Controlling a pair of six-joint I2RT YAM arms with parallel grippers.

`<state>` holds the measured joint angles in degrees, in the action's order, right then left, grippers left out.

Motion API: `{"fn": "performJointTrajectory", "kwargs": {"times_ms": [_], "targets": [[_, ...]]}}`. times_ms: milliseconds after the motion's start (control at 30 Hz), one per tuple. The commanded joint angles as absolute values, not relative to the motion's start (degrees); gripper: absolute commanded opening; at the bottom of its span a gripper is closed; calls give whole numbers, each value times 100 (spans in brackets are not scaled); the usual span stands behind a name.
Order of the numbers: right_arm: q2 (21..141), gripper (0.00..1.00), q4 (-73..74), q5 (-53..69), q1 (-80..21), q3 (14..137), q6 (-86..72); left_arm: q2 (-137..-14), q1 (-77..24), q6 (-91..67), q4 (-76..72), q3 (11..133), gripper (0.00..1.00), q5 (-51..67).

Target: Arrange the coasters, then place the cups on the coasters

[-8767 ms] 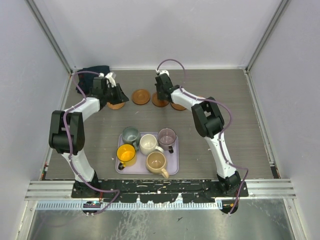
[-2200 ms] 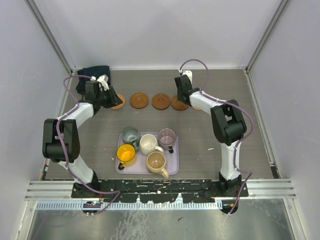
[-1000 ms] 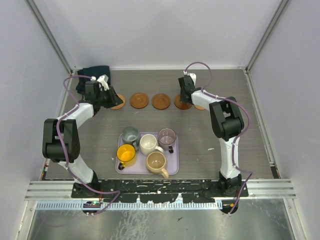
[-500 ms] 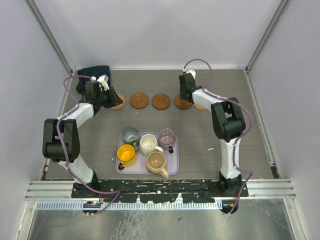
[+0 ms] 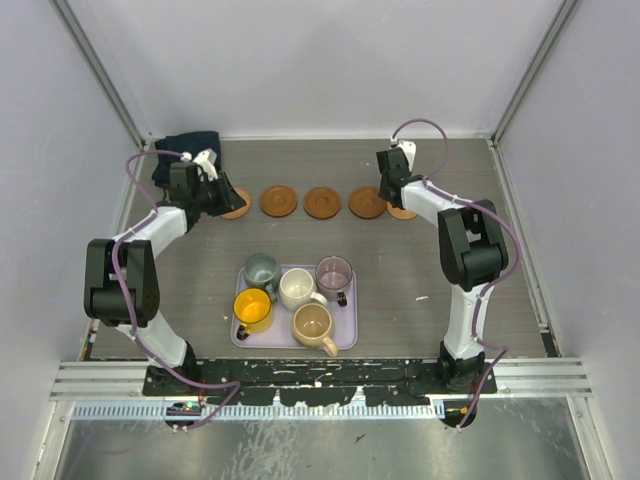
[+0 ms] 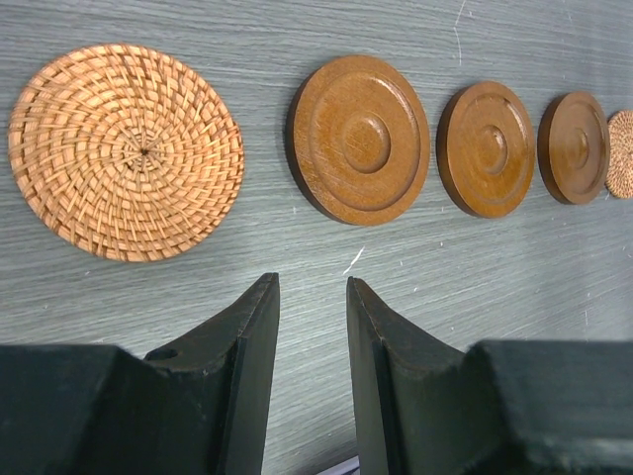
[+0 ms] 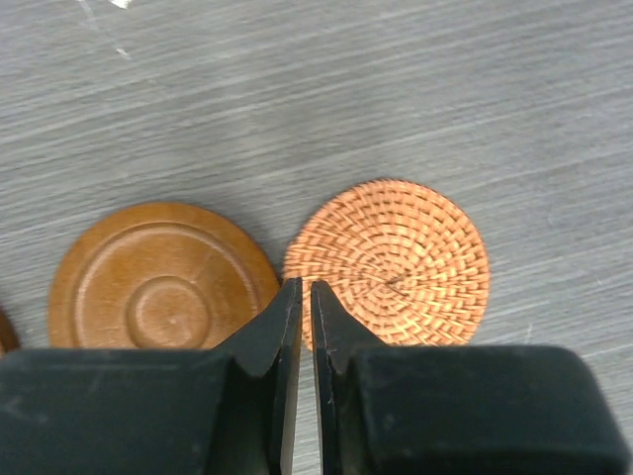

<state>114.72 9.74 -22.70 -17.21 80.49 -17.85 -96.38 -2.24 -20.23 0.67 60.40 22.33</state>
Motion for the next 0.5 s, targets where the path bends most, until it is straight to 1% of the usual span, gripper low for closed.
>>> {"fn": "performJointTrajectory", "kwargs": {"times_ms": [0, 467], "targets": [[11092, 15, 877, -2543, -1600, 7942, -1982, -9295, -193, -1961, -155, 5978, 35, 2332], [11429, 14, 921, -2344, -1261, 7796, -2117, -9132, -192, -1959, -62, 5806, 35, 2270]]}}
